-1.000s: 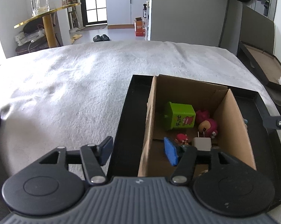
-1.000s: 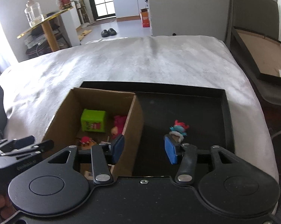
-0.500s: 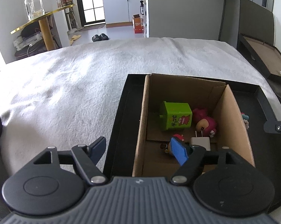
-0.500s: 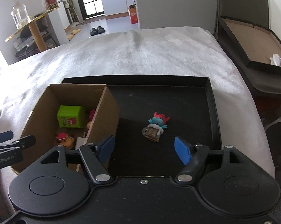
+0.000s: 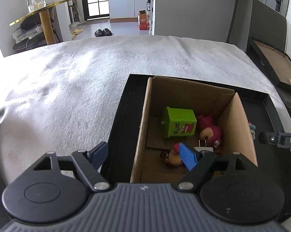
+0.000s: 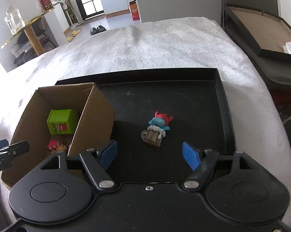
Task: Organize rigid objects
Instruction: 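Move the open right tool toward the blue-haired keychain figure, then close the right tool on the keychain figure's brown barrel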
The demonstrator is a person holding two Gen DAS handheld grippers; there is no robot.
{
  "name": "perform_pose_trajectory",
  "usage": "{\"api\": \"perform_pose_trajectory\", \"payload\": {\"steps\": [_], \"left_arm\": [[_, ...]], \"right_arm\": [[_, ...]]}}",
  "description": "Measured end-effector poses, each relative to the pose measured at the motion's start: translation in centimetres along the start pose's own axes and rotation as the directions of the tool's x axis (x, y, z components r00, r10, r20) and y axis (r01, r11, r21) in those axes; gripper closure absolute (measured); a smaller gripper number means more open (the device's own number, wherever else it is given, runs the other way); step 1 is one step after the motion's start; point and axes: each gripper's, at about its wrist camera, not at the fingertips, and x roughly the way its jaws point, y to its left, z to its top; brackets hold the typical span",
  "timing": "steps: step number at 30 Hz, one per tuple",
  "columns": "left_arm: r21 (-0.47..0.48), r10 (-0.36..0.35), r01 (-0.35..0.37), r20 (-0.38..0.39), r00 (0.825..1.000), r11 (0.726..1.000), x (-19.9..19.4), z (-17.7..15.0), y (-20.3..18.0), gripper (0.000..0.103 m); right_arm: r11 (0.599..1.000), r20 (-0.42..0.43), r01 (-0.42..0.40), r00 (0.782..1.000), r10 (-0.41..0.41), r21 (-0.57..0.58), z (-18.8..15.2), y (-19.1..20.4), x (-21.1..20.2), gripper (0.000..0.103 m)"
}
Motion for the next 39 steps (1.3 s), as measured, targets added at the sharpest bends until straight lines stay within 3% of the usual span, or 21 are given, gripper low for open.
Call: {"api": "perform_pose_trajectory", "payload": {"steps": [9, 12, 14, 19, 39], "left_arm": [[0.035, 0.035, -0.035, -0.008, 0.999, 0.999, 0.5, 0.2, -1.0, 0.012], [0.03, 0.032, -0.031, -0.014, 0.999, 0.999, 0.8, 0.1, -1.1, 0.011], [0.031, 0.035, -0.034, -0.014, 0.999, 0.999, 0.9, 0.1, -1.2, 0.011], [0.024, 0.038, -0.038, -0.017, 0.999, 0.999, 1.2, 0.0, -1.0, 0.011], [0.03, 0.021, -0.02, -0.032, 0.999, 0.999, 1.0, -0.7, -1.4, 0.011]], "right_arm": [[0.997, -0.016, -0.011, 1.0, 0.013, 0.07, 0.8, -0.8, 2.9, 0.027], [0.997, -0.026, 0.004, 1.0, -0.002, 0.083, 1.0, -0.9, 4.0, 0.039], [0.996, -0.044, 0.005, 0.999, -0.001, 0.088, 1.1, -0.9, 4.8, 0.061], [0.994, -0.062, 0.007, 0.998, 0.0, 0.111, 0.7, -1.5, 5.9, 0.076], [0.999, -0.136, 0.022, 0.991, -0.016, 0.04, -1.8, -2.0, 3.2, 0.077]]}}
